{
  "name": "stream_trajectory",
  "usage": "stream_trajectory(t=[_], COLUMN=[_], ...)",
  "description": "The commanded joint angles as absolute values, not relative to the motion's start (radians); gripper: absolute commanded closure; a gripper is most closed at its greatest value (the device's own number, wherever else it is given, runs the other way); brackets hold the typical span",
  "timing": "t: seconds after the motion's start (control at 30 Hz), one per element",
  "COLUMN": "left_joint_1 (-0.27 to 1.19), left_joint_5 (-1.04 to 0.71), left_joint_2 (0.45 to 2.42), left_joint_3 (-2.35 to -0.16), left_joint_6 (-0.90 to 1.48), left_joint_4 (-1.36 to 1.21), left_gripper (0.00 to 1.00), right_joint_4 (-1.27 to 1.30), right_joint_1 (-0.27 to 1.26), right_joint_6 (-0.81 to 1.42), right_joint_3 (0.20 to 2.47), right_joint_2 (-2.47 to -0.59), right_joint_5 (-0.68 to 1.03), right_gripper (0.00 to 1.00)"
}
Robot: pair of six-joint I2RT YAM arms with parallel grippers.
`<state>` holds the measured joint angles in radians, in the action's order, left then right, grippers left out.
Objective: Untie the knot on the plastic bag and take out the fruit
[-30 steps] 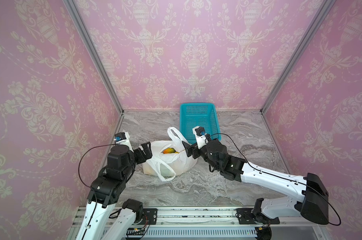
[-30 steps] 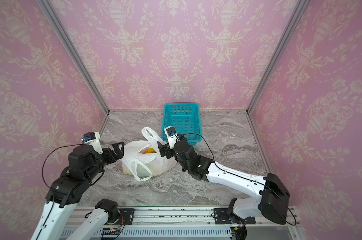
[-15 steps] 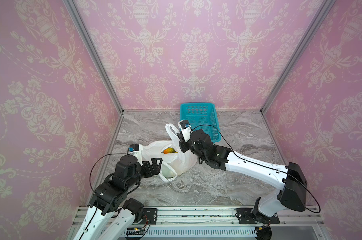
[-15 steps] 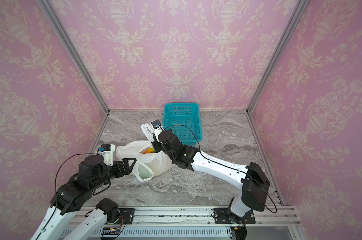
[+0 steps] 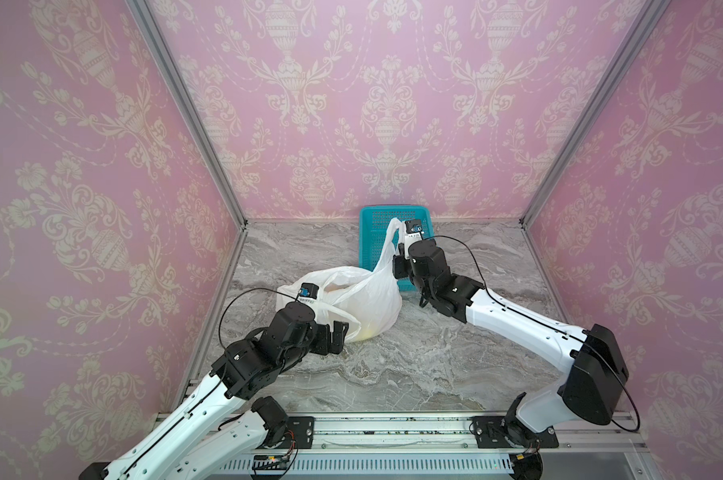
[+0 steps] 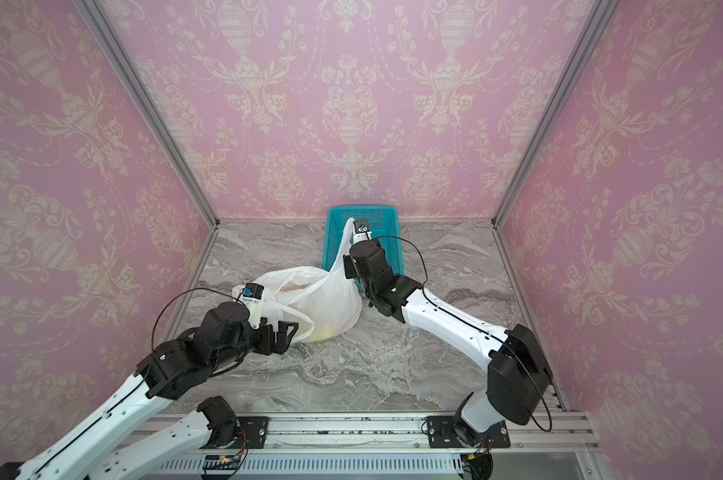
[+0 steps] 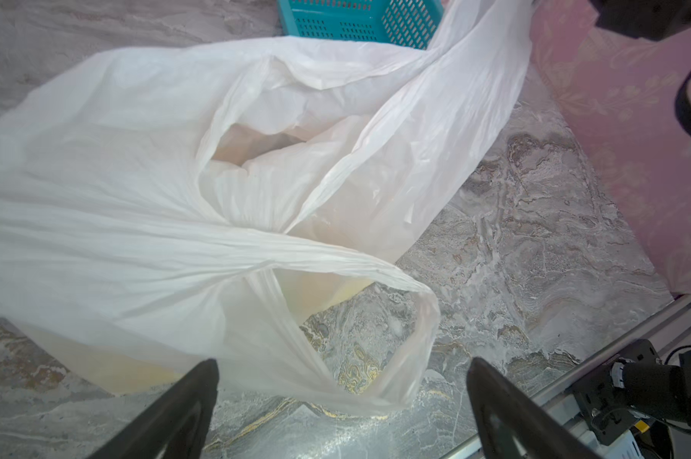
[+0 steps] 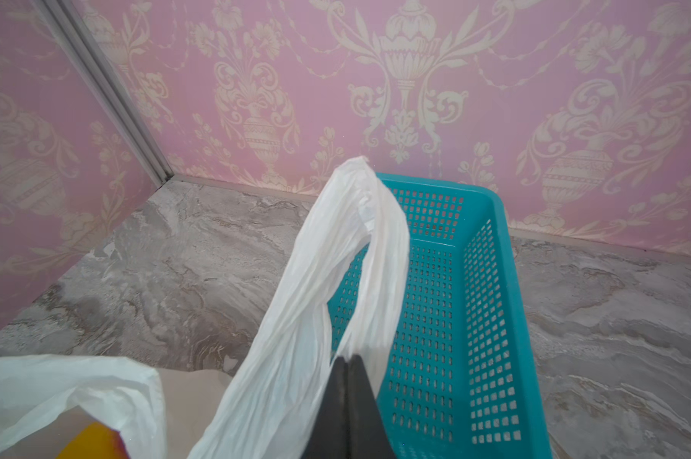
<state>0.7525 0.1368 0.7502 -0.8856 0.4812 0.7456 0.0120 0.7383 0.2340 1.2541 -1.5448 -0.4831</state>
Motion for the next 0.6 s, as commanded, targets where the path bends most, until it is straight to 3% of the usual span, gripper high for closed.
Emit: stream_trajectory(t=[0.0,0.17,0.47,0.57], left_joint_1=[0.800,0.848,0.972,1.060], left_joint_5=[0.303,0.406,0.479,0.613], left_joint_2=[0.795,0.849,0.884,0.867], left_joint_3=[-0.992,-1.045,-0.852,-0.801], left_joint_6=[0.347,0.189,-0.057,-0.132], left_joint_4=[0.728,0.692,0.457,0.370], left_gripper=[0.01,0.01,0.01,0.01], right_joint_4=[-0.039,-0.157,-0.214,-0.249], right_joint_1=[0.718,0.661,0.635,0.629], right_joint_6=[0.258,0.269,0.273,0.270], right_joint_3=[1.346,1.516,1.620,1.663], right_joint_2=[-1.604,-1.724,-1.800,-1.831], right_joint_5=[-0.484,-0.405,-0.332,-0.318], right_gripper=[1.00,1.00,1.00,1.00])
